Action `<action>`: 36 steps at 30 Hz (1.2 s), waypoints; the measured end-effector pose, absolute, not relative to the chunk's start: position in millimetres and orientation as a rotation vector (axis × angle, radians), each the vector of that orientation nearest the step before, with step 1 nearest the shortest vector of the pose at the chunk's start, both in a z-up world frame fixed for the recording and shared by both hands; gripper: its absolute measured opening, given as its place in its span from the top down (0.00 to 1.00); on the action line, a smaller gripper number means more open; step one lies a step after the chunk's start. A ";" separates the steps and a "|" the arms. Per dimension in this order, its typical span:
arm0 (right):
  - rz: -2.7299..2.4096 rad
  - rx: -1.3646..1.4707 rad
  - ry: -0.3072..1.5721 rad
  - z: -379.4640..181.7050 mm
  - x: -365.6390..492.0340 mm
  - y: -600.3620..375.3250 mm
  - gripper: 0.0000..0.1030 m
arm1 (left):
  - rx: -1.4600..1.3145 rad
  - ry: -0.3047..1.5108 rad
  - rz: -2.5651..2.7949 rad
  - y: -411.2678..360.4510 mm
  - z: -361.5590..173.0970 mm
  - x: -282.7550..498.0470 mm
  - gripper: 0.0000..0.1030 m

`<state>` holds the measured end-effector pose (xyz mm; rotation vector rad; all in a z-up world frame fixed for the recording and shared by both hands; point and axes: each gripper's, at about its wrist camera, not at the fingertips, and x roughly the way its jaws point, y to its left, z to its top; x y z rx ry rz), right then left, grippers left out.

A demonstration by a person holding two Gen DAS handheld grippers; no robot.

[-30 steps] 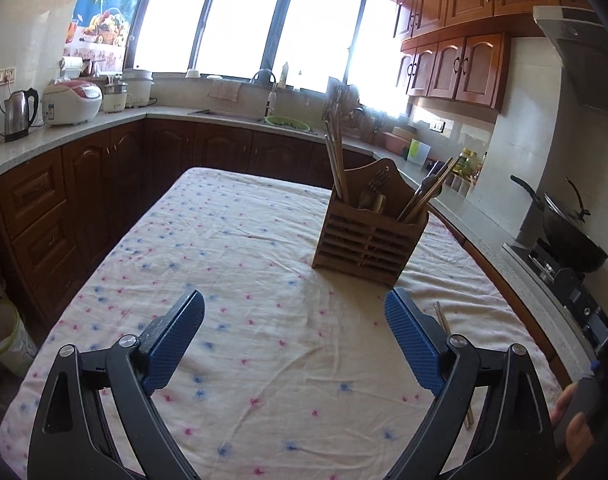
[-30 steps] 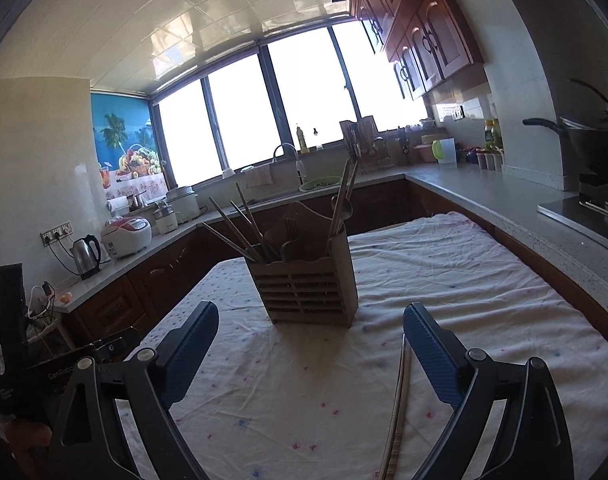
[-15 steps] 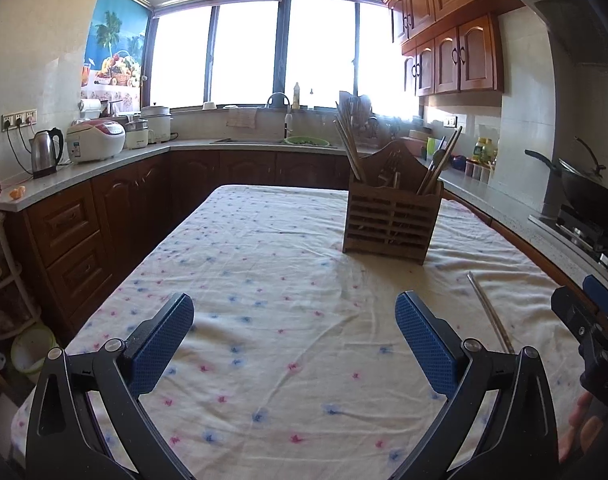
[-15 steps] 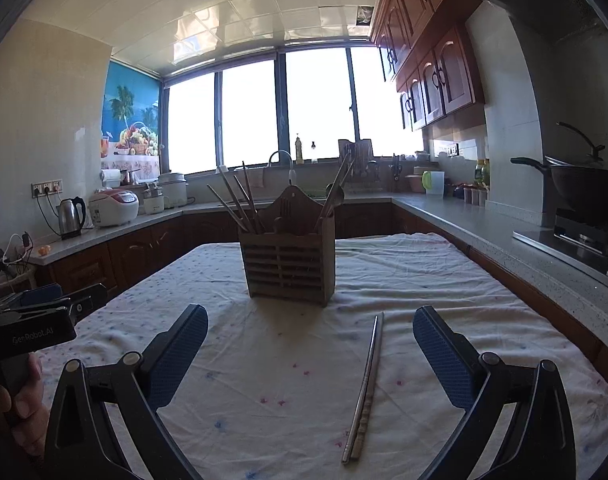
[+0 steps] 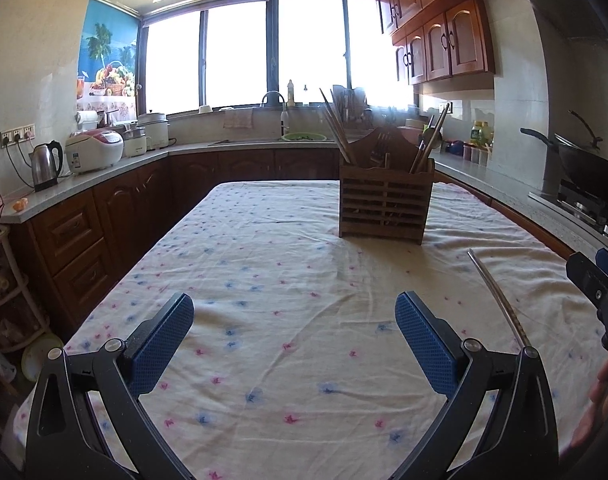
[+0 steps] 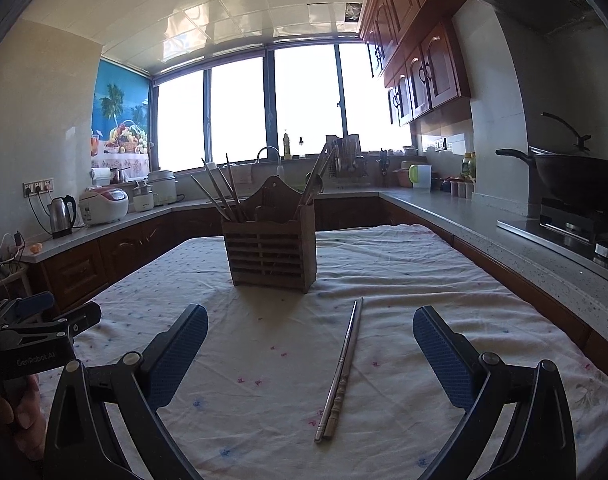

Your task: Organize utensils

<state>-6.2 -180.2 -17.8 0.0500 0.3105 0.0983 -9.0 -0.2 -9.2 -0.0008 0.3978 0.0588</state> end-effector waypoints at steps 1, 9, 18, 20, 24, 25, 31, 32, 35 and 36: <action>0.098 0.053 0.307 -18.1 -7.4 -181.3 0.00 | 0.001 0.397 0.058 -1.7 -9.2 -9.5 0.00; 0.107 0.075 0.289 -20.1 -10.1 -186.4 0.00 | 0.005 0.385 0.038 -9.1 -8.3 -13.3 0.00; 0.112 0.088 0.282 -21.1 -9.7 -188.7 0.00 | -0.014 0.401 0.031 -7.4 -9.7 -10.9 0.00; 0.113 0.090 0.278 -20.8 -10.0 -189.1 0.00 | -0.017 0.403 0.034 -6.9 -9.8 -10.4 0.00; 0.118 0.092 0.270 -20.4 -11.1 -189.2 0.00 | -0.017 0.399 0.036 -7.2 -9.2 -10.9 0.00; 0.119 0.091 0.269 -20.4 -11.4 -189.1 0.00 | -0.016 0.398 0.037 -7.3 -9.4 -11.4 0.00; 0.123 0.091 0.267 -20.4 -12.3 -188.1 0.00 | -0.016 0.390 0.034 -6.3 -8.8 -14.0 0.00; 0.123 0.092 0.267 -20.4 -12.3 -188.2 0.00 | -0.016 0.389 0.034 -6.3 -8.4 -14.3 0.00; 0.123 0.092 0.268 -20.4 -12.4 -188.0 0.00 | -0.016 0.386 0.031 -6.6 -7.5 -15.1 0.00; 0.124 0.092 0.267 -20.4 -12.3 -188.2 0.00 | -0.016 0.387 0.031 -6.6 -7.5 -15.2 0.00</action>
